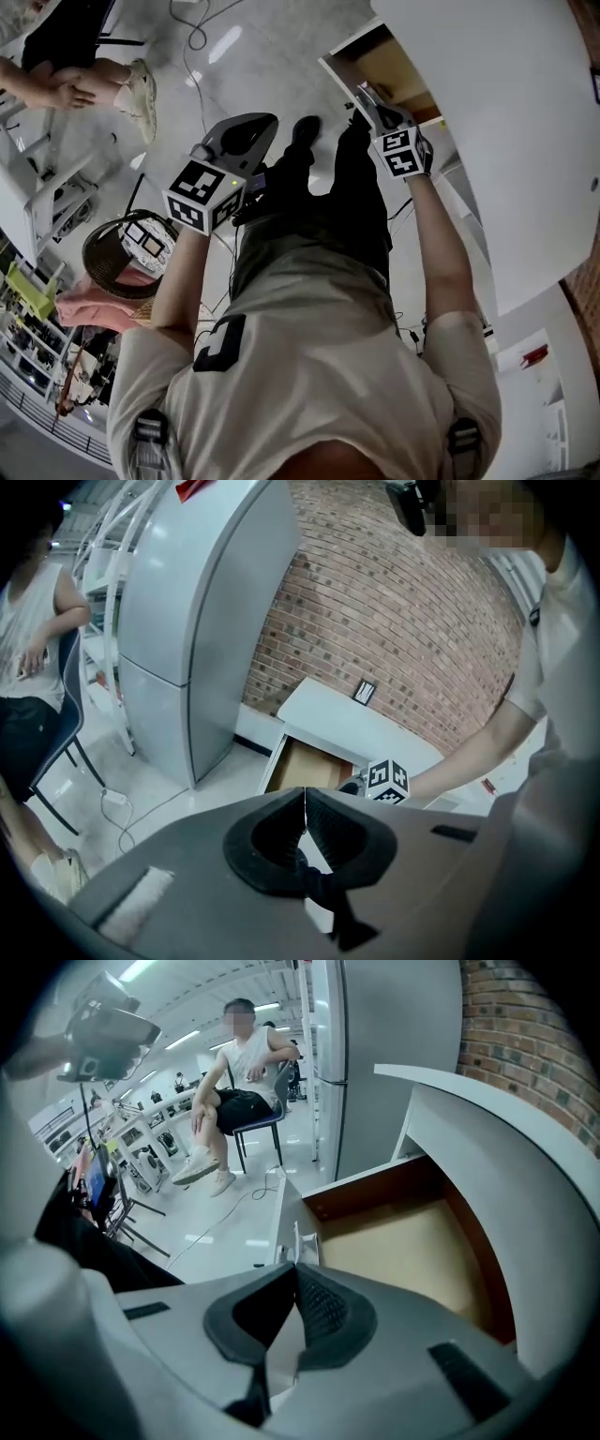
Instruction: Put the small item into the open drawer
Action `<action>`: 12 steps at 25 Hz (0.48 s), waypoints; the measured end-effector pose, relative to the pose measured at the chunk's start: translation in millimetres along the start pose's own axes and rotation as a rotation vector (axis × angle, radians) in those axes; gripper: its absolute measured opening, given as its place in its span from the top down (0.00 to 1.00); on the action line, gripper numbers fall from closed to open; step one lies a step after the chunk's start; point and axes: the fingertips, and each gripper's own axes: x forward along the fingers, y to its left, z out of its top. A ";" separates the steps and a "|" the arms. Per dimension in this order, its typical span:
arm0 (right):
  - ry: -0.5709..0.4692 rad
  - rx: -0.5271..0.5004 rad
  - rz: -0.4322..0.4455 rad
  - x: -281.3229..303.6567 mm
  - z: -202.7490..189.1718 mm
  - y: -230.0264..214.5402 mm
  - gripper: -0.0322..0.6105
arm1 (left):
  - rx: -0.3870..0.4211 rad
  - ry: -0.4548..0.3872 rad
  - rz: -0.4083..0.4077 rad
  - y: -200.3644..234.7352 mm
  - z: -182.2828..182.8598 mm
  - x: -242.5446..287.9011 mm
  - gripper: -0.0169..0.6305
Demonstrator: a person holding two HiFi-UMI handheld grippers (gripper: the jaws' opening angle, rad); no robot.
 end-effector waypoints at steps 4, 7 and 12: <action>0.021 0.018 -0.010 1.2 -15.6 -7.7 0.94 | -0.008 0.017 -0.018 -7.8 -11.0 11.0 0.96; 0.044 0.019 -0.003 6.7 -21.7 -4.3 0.94 | -0.009 0.024 -0.027 -8.0 -16.0 12.5 0.96; 0.106 0.015 0.005 5.4 -33.7 -1.7 0.94 | -0.002 0.015 -0.035 -5.5 -16.8 10.4 0.96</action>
